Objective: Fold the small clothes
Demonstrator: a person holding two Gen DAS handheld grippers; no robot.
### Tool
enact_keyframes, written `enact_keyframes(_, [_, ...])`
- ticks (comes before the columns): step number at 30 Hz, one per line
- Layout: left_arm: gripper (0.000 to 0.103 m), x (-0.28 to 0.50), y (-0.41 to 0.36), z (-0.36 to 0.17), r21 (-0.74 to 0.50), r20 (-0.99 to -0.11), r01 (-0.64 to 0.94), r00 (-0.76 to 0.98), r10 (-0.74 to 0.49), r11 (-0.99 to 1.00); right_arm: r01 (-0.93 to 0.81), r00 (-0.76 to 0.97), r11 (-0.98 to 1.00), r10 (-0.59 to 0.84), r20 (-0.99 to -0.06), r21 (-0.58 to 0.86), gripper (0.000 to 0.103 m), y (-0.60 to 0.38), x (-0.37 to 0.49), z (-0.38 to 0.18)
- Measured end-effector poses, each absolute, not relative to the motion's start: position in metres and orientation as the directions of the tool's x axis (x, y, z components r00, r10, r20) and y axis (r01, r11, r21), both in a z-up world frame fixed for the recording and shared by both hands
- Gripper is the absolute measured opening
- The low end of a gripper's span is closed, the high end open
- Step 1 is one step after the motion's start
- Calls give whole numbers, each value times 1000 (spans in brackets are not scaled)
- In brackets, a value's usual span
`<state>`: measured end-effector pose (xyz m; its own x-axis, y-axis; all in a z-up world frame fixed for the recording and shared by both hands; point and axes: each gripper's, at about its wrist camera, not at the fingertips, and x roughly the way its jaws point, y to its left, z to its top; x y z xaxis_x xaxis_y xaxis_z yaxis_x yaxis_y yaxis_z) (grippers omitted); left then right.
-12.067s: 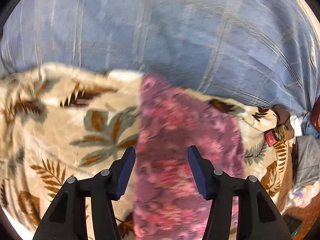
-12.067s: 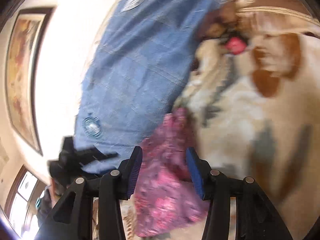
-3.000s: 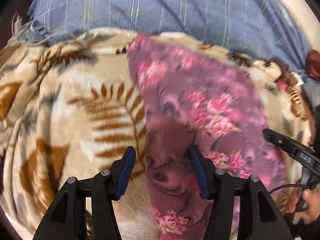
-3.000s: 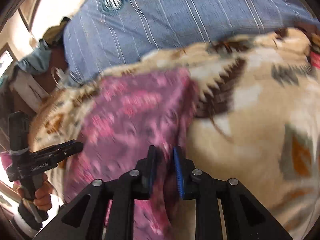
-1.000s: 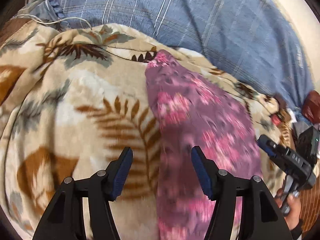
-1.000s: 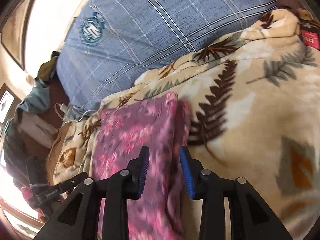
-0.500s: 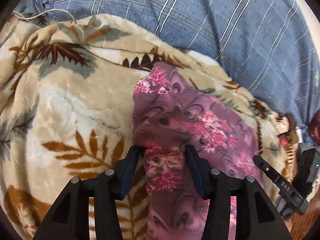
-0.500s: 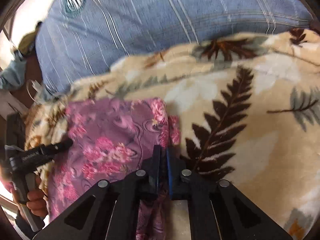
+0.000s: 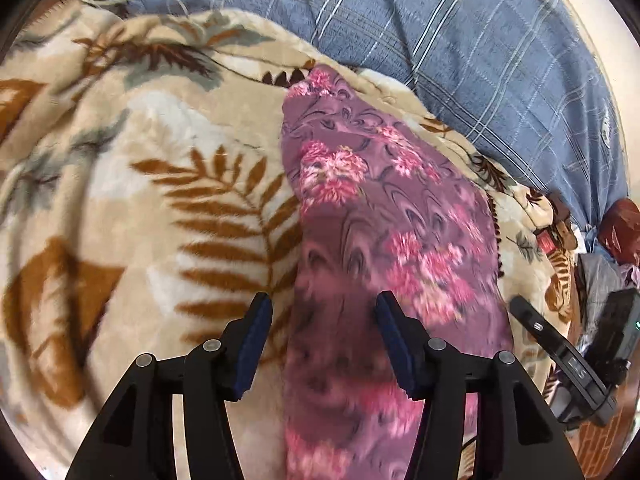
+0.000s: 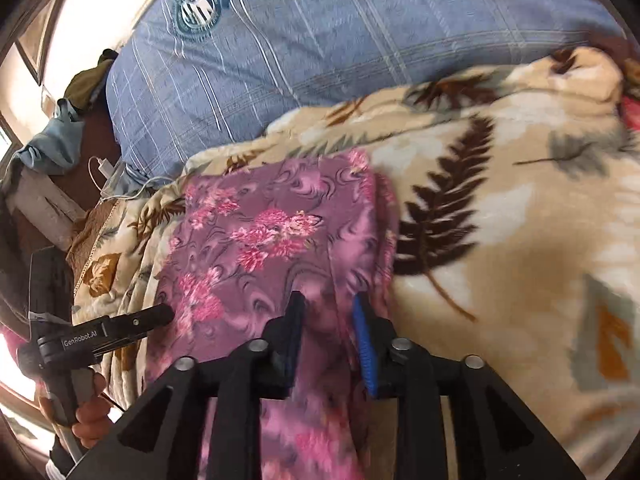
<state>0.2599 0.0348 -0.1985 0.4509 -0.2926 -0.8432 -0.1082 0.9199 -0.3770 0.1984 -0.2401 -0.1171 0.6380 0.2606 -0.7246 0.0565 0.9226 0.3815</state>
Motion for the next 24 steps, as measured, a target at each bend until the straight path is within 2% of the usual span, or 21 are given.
enact_keyframes(1, [54,251,35,-194,-353,-846,-104,460,-270,930,52,649,942,221,-728,331,58,-238,184,-109])
enact_keyframes(3, [56,229,30,-187,-265,-862,-115,474,-182,958,57,652,970,143,-744,237,75,-235,166,-101])
enact_keyframes(5, [57,210,20,-185,-173,-879,-113,466,-102,978,67,645,987,69,-761,146,77,-232,144,-99])
enact_keyframes(8, [57,182,3,-182,-118,-871,-72,487,-69,990,87,601,994,0,-800,65,80,-233,117,-103])
enact_keyframes(11, [57,147,-8,-176,-77,-838,-49,544,-38,996,125,560,992,-72,-825,-2,89,-232,88,-106])
enact_keyframes(13, [58,128,-13,-173,-53,-823,-39,568,-21,998,123,562,992,-91,-822,-26,98,-228,68,-103])
enact_keyframes(17, [58,100,-26,-171,-1,-815,11,579,-7,1000,115,624,990,-140,-769,-87,98,-220,28,-97])
enact_keyframes(24, [58,75,-42,-166,84,-805,71,593,26,994,159,688,985,-153,-710,-59,98,-219,-1,-89])
